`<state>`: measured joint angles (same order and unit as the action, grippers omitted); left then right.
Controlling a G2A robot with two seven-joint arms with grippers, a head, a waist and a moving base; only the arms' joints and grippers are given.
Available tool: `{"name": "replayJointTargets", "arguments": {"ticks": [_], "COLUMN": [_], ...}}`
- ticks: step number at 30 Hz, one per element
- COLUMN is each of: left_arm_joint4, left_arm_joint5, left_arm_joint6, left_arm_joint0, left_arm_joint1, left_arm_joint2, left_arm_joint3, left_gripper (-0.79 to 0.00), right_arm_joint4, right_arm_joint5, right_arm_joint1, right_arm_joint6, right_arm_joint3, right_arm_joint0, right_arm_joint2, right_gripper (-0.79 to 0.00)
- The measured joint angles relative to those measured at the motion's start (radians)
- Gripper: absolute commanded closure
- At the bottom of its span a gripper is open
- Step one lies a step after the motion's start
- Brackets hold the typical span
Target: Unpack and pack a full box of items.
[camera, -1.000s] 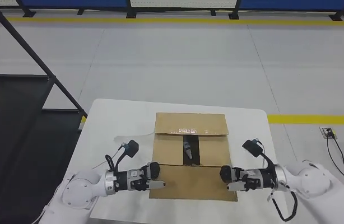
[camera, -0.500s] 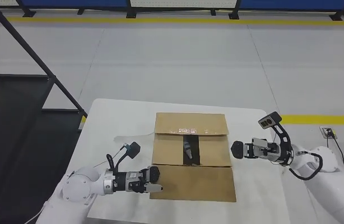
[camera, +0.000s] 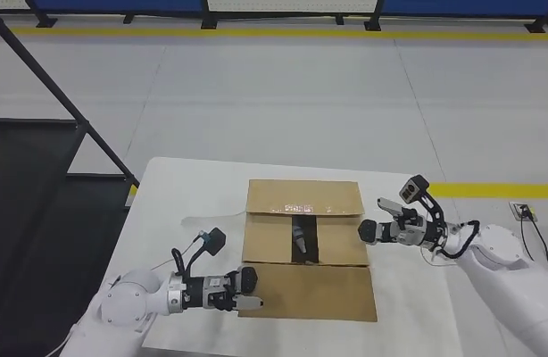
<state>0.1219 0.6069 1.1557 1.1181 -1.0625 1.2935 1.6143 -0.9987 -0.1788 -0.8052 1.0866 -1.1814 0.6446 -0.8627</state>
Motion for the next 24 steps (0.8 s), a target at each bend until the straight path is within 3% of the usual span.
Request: {"name": "replayJointTargets", "arguments": {"ticks": [10, 20, 24], "left_arm_joint4": [-0.001, -0.014, -0.02], "left_arm_joint5": [0.017, 0.022, 0.022], "left_arm_joint6": [-0.012, -0.034, -0.043], "left_arm_joint0": [0.008, 0.011, 0.009], "left_arm_joint1": [0.01, 0.016, 0.018], "left_arm_joint2": [-0.008, -0.03, -0.041], "left_arm_joint3": [0.003, -0.001, 0.0], "left_gripper": [-0.785, -0.785, -0.785], "right_arm_joint4": [0.008, -0.045, -0.021], "right_arm_joint5": [0.082, -0.003, -0.025], "right_arm_joint1": [-0.072, -0.137, -0.162], "right_arm_joint6": [-0.095, -0.294, -0.424], "right_arm_joint3": [0.117, 0.176, 0.184], "right_arm_joint0": [-0.067, -0.106, -0.138], "right_arm_joint2": [0.069, 0.061, 0.057], "right_gripper": [-0.785, -0.785, -0.785]}}
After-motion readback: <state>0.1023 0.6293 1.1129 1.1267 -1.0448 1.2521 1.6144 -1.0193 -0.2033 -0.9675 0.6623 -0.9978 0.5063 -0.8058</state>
